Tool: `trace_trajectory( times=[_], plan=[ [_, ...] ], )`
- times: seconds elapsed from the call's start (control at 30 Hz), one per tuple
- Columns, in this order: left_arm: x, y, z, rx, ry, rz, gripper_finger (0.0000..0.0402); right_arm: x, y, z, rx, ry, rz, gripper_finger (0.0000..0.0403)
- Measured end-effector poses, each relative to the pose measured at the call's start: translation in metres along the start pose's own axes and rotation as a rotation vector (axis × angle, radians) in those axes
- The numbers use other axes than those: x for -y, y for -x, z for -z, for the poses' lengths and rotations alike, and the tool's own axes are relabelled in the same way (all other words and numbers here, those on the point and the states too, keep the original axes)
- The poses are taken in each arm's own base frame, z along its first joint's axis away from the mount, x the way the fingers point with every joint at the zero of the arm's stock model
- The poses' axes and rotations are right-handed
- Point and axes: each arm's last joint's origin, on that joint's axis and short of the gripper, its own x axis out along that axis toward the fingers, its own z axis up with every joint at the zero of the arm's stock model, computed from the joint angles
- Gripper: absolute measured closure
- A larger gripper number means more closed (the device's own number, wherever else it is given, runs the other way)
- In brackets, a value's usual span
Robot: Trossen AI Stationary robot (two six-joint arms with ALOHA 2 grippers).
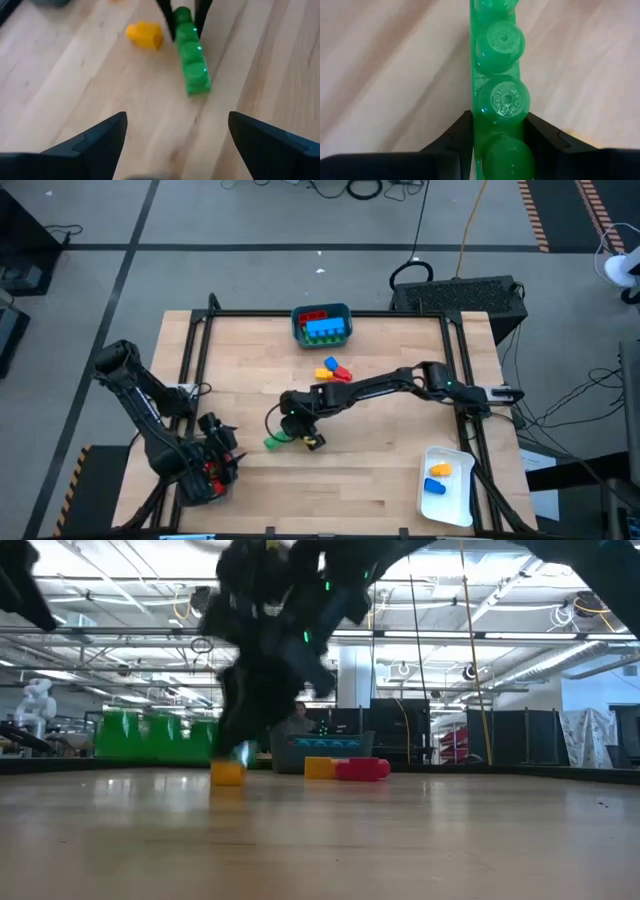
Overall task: Sort blocks by size
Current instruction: Put the green game piece into the blue container
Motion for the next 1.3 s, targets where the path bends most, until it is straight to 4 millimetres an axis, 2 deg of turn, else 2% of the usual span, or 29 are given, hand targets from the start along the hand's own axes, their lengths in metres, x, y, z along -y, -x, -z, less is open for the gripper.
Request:
trace_trajectory(
  times=[0.1, 0.33, 0.67, 0.93, 1.07, 1.3],
  plan=[
    [0.000, -0.007, -0.005, 0.046, -0.021, -0.009, 0.0053, 0.003, 0.017, -0.010, 0.046, -0.002, 0.026, 0.0281],
    [0.000, -0.018, -0.019, 0.100, -0.072, -0.033, 0.0053, 0.005, 0.036, -0.022, 0.121, -0.023, 0.063, 0.0280],
    [-0.003, -0.028, -0.033, 0.096, -0.071, -0.047, 0.0053, 0.007, 0.038, -0.029, 0.179, -0.014, 0.090, 0.0279],
    [-0.006, -0.036, -0.040, 0.027, -0.043, -0.028, 0.0057, 0.008, 0.040, -0.032, 0.211, -0.022, 0.101, 0.0279],
    [-0.008, -0.040, -0.044, -0.005, -0.021, -0.030, 0.0083, 0.008, 0.040, -0.032, 0.210, -0.025, 0.101, 0.0279],
    [-0.010, -0.046, -0.051, -0.048, -0.025, 0.003, 0.0166, 0.008, 0.040, -0.032, 0.211, -0.025, 0.101, 0.0278]
  ],
)
